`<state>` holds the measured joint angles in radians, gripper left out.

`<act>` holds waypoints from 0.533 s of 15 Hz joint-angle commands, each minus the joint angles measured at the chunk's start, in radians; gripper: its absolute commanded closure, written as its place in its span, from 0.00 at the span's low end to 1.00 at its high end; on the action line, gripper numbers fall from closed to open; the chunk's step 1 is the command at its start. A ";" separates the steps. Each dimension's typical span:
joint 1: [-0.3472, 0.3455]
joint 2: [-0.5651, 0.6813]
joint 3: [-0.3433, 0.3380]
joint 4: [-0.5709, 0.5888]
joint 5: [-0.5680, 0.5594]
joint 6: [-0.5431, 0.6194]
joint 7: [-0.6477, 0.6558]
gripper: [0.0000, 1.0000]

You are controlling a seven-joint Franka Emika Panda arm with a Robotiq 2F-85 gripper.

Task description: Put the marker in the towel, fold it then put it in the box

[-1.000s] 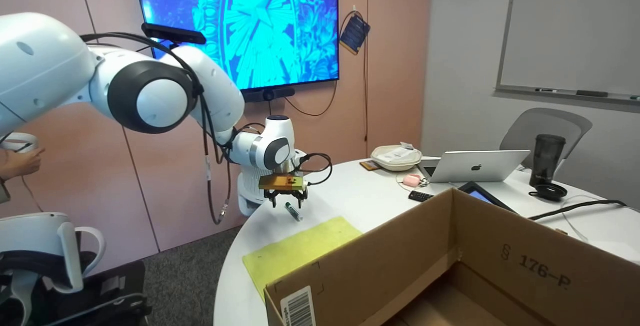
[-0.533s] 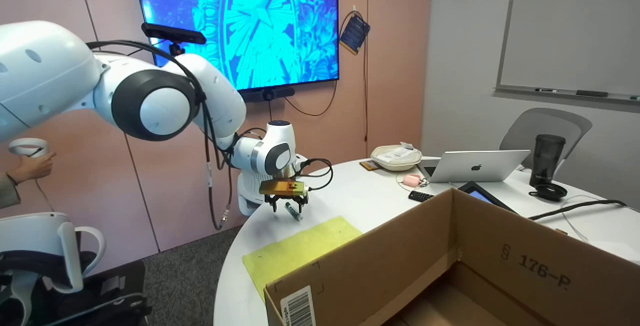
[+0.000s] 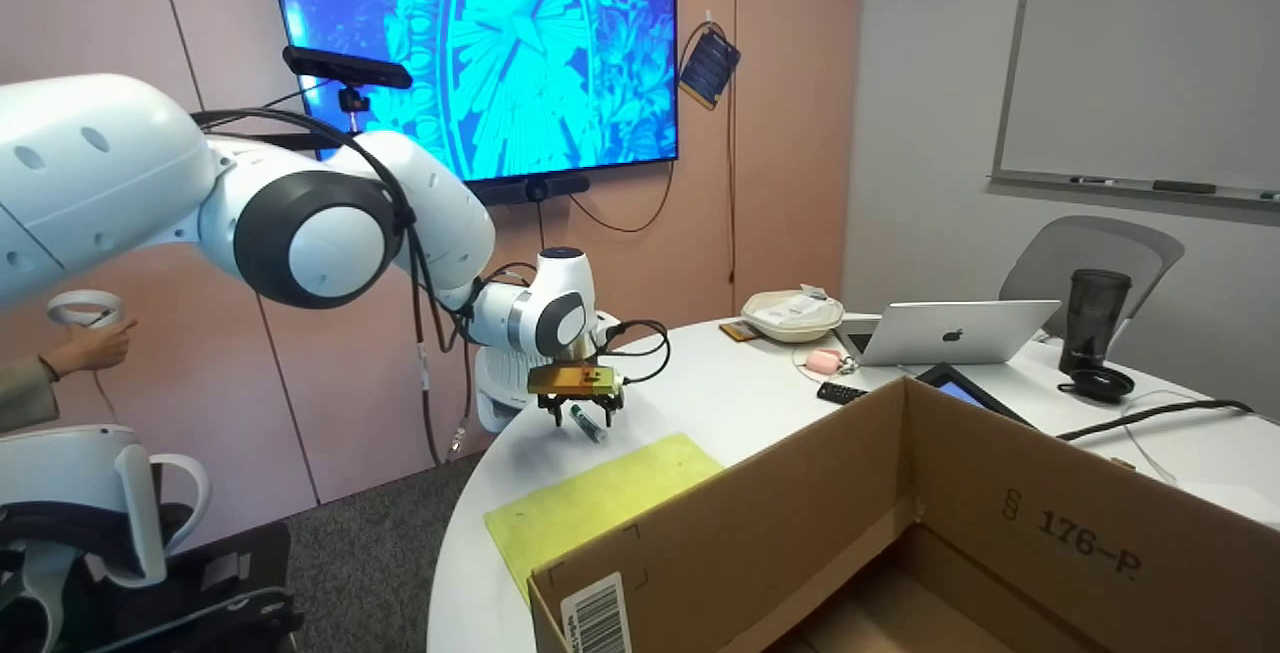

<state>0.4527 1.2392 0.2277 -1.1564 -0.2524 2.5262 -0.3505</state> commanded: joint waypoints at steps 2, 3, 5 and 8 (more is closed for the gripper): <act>0.020 0.075 -0.027 0.122 -0.005 -0.024 -0.003 0.00; 0.016 0.081 -0.025 0.132 0.000 -0.029 -0.006 0.00; 0.013 0.102 -0.026 0.157 0.006 -0.034 -0.004 0.00; 0.014 0.127 -0.027 0.189 0.010 -0.045 -0.003 0.22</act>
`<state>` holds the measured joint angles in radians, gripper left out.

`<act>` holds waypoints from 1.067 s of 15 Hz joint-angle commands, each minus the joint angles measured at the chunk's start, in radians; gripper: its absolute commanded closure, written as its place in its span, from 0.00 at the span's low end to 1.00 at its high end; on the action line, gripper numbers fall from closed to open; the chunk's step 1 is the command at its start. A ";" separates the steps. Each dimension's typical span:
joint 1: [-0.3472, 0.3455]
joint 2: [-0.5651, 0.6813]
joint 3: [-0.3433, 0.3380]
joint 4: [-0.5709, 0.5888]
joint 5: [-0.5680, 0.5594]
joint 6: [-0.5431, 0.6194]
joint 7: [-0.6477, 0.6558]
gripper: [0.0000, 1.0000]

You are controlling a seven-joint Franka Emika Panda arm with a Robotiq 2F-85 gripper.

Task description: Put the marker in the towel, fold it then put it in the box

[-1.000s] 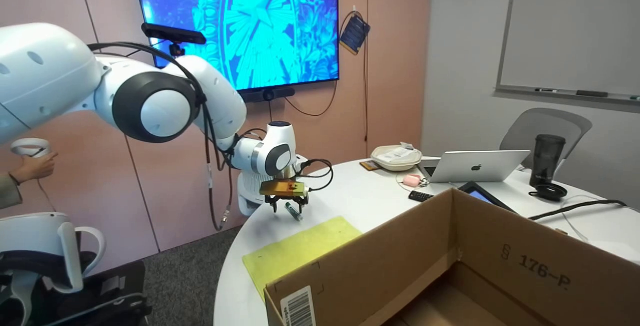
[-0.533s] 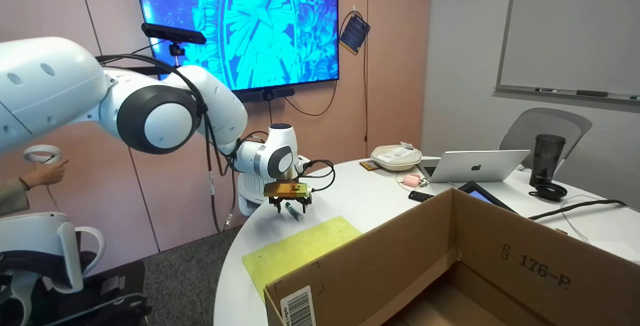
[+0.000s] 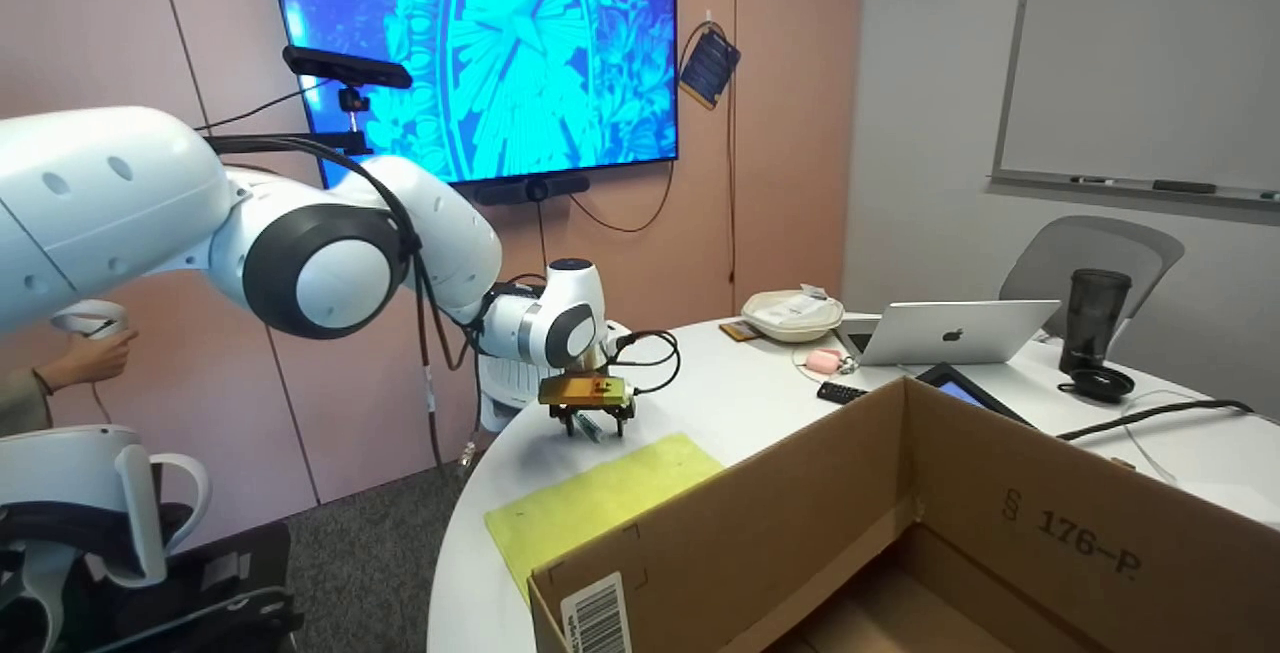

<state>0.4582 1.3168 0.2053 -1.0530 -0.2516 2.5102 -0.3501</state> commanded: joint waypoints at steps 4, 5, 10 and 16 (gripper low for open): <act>0.012 0.062 -0.007 0.125 0.013 -0.061 -0.001 0.51; 0.012 0.062 -0.010 0.130 0.012 -0.069 -0.001 0.59; 0.008 0.032 -0.004 0.107 -0.001 -0.095 0.001 0.94; 0.004 -0.005 -0.006 0.070 -0.008 -0.097 -0.006 0.92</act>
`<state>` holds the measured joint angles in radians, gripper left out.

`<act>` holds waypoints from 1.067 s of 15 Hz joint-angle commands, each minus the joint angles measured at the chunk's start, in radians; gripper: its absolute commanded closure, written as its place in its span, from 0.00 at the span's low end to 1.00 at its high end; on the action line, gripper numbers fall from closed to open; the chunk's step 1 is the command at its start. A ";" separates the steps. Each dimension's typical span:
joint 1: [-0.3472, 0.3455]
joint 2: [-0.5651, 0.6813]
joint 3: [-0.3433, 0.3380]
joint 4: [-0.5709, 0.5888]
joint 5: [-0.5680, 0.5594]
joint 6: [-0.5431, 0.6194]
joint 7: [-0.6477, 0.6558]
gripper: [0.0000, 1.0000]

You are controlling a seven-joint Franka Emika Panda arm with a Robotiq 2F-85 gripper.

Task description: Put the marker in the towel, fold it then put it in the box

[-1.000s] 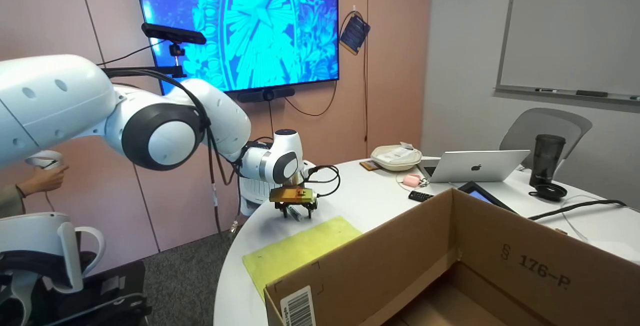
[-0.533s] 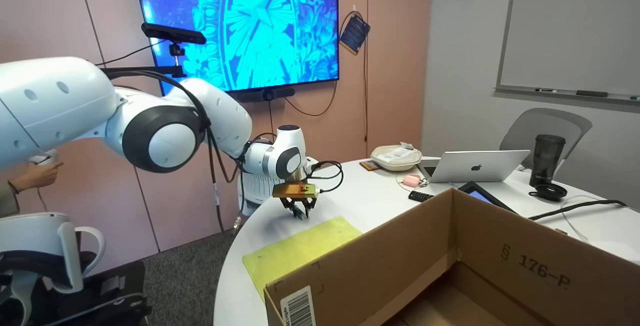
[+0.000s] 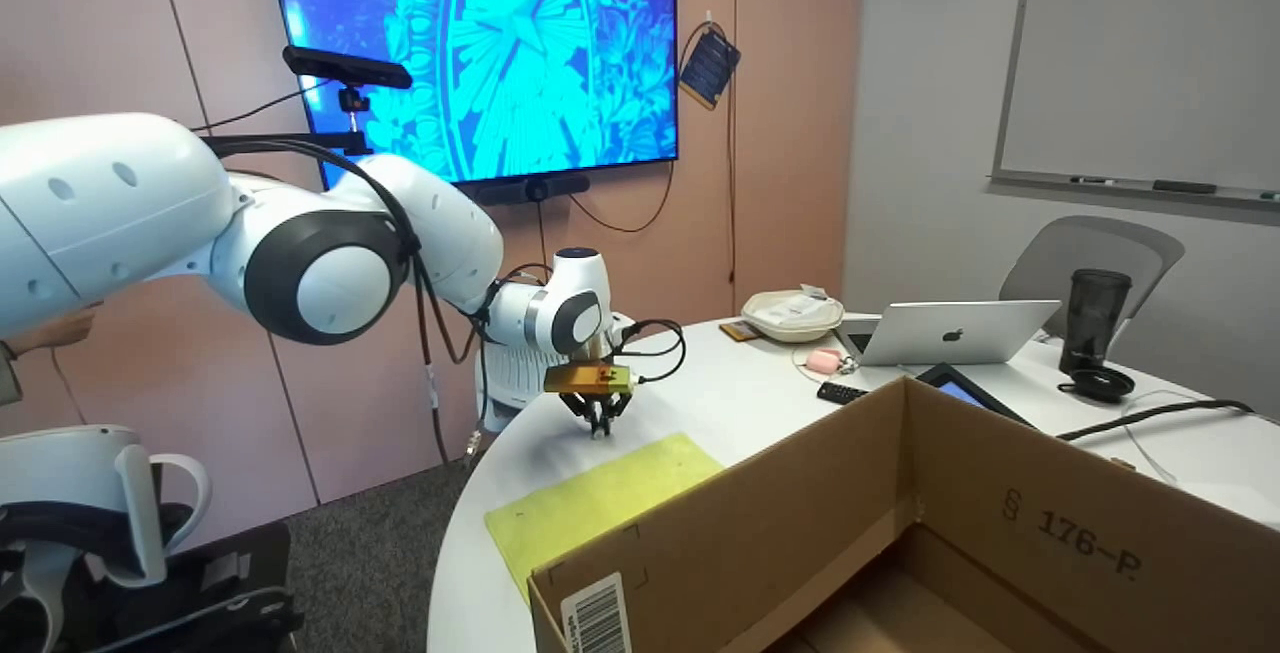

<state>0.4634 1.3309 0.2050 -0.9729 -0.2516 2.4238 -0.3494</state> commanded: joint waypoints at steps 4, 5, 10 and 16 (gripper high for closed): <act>-0.030 -0.097 0.010 -0.106 -0.006 0.023 -0.025 0.94; -0.041 -0.128 0.018 -0.142 -0.004 0.037 -0.034 0.94; -0.092 -0.316 0.035 -0.360 -0.010 0.080 -0.078 0.94; -0.173 -0.518 0.061 -0.625 -0.010 0.090 -0.147 0.94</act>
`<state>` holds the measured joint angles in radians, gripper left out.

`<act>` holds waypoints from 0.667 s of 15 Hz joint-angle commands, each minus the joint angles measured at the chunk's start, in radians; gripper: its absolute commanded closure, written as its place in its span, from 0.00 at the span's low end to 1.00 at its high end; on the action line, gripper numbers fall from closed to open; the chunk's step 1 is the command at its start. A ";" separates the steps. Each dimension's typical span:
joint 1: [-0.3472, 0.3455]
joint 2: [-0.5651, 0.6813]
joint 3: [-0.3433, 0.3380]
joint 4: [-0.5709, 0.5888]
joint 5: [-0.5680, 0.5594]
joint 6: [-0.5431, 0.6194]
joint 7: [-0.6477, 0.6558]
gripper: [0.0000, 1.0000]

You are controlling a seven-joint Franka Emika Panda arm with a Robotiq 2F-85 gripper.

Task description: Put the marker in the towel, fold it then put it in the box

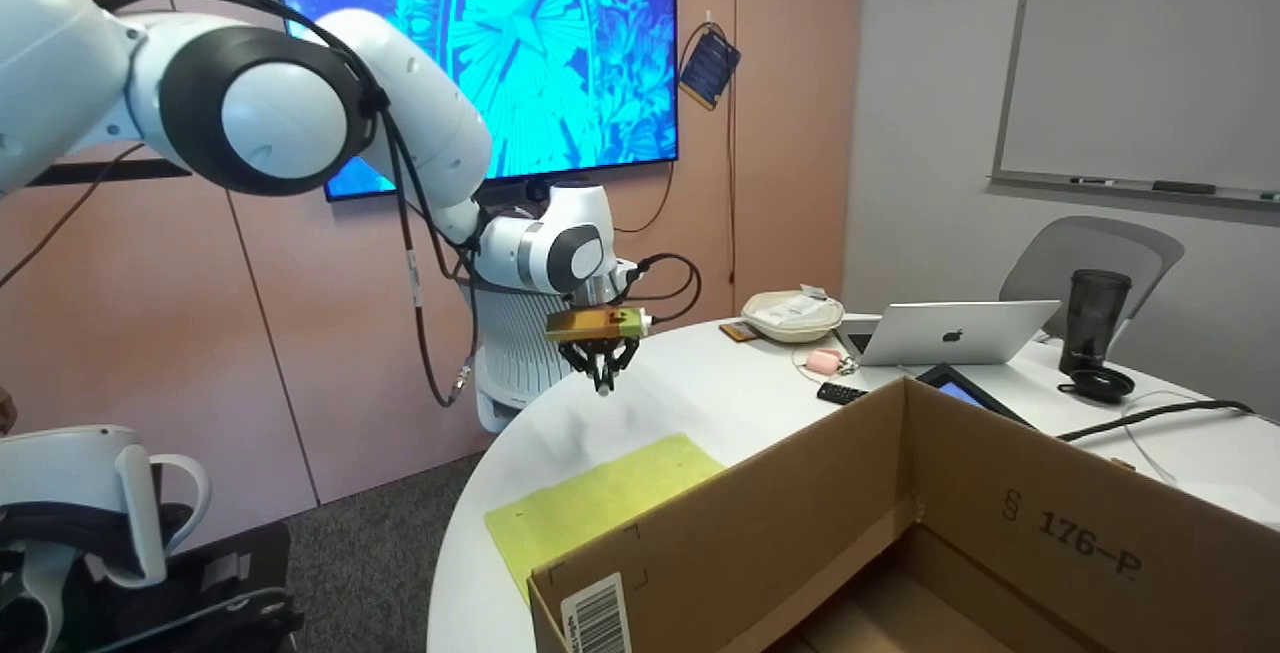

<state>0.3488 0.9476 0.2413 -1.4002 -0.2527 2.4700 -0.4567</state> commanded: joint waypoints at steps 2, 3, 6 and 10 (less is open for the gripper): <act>-0.105 -0.187 0.039 -0.286 0.000 0.075 -0.082 0.94; -0.132 -0.213 0.046 -0.335 0.005 0.099 -0.099 0.94; -0.233 -0.282 0.073 -0.482 0.016 0.179 -0.179 0.94; -0.349 -0.320 0.080 -0.614 0.005 0.233 -0.344 0.94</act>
<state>0.0813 0.6918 0.2986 -1.8905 -0.2518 2.6495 -0.6819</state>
